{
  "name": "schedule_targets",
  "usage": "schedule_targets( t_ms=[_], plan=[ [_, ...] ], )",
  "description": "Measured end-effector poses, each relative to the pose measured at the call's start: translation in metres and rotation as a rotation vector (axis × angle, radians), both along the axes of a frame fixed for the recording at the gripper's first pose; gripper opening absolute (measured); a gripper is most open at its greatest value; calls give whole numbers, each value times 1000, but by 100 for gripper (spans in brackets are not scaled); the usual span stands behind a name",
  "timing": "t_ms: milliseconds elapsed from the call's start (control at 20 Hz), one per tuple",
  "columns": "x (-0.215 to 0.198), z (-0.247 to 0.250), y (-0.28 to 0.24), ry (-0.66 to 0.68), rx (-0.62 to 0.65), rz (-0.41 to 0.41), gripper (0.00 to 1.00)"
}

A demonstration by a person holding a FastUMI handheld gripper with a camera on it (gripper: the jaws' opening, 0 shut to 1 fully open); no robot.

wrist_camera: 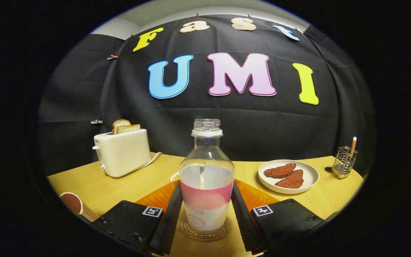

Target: Take the bottle from table, then pour the juice into the cup, finally place the bottle on the coaster

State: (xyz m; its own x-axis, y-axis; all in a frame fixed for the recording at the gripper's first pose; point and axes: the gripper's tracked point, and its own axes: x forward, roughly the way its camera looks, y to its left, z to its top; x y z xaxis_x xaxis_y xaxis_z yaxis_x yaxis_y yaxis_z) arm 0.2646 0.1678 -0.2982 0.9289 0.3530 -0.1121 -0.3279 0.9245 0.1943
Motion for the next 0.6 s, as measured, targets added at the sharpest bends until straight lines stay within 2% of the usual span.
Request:
schedule_targets(
  t_ms=[400,600],
  plan=[
    [-1,-1,0,-7,2,0,77],
    [-6,-8,6,25,20,33,80]
  ],
)
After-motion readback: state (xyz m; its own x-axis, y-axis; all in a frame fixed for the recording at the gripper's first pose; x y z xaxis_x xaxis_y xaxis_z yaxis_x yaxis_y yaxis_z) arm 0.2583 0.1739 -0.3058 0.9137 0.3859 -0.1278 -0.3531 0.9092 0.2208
